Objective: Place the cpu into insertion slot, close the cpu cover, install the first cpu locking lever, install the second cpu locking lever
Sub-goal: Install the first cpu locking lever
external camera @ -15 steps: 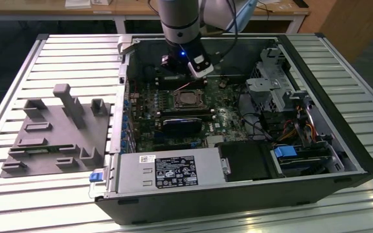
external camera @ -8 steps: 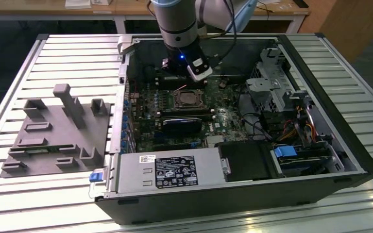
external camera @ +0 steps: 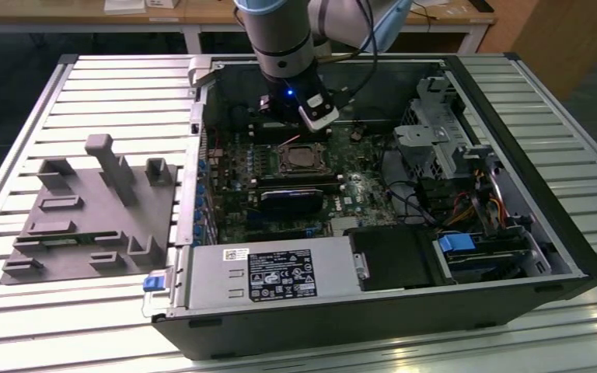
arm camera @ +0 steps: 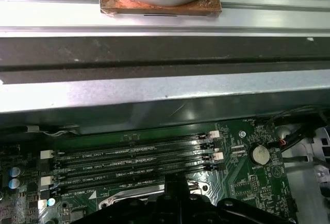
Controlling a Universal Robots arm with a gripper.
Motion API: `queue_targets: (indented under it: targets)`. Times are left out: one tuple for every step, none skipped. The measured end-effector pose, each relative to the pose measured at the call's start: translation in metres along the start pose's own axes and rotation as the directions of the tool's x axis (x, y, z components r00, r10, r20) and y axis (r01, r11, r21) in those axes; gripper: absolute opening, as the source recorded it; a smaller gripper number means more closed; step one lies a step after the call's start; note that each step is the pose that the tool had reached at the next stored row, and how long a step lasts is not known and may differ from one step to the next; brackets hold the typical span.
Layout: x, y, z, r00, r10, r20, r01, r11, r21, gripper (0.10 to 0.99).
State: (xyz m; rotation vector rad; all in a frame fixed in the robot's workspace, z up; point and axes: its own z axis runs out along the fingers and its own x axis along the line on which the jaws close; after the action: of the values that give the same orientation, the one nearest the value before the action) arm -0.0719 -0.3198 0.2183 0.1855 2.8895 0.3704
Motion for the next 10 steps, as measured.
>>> queue_targets:
  targets:
    - [0.0000, 0.0000, 0.0000, 1.0000, 0.000, 0.0000, 0.000, 1.0000, 0.000, 0.102]
    - [0.0001, -0.0001, 0.0001, 1.0000, 0.000, 0.0005, 0.000, 1.0000, 0.000, 0.102]
    - [0.0006, -0.0002, 0.0004, 1.0000, 0.002, 0.0030, -0.002, 1.0000, 0.000, 0.102]
    - [0.0010, -0.0004, 0.0008, 1.0000, 0.003, 0.0073, -0.003, 1.0000, 0.000, 0.102]
    - [0.0014, -0.0005, 0.0013, 0.9999, 0.006, 0.0117, -0.006, 1.0000, 0.000, 0.102]
    - [0.0018, -0.0007, 0.0018, 0.9998, 0.008, 0.0160, -0.008, 1.0000, 0.000, 0.102]
    - [0.0021, -0.0009, 0.0023, 0.9997, 0.011, 0.0196, -0.011, 0.9999, 0.001, 0.102]
    - [0.0022, -0.0010, 0.0028, 0.9996, 0.015, 0.0217, -0.015, 0.9999, 0.001, 0.102]
    - [0.0023, -0.0011, 0.0030, 0.9995, 0.020, 0.0232, -0.020, 0.9998, 0.002, 0.102]
    - [0.0024, -0.0010, 0.0033, 0.9994, 0.025, 0.0247, -0.026, 0.9997, 0.004, 0.102]
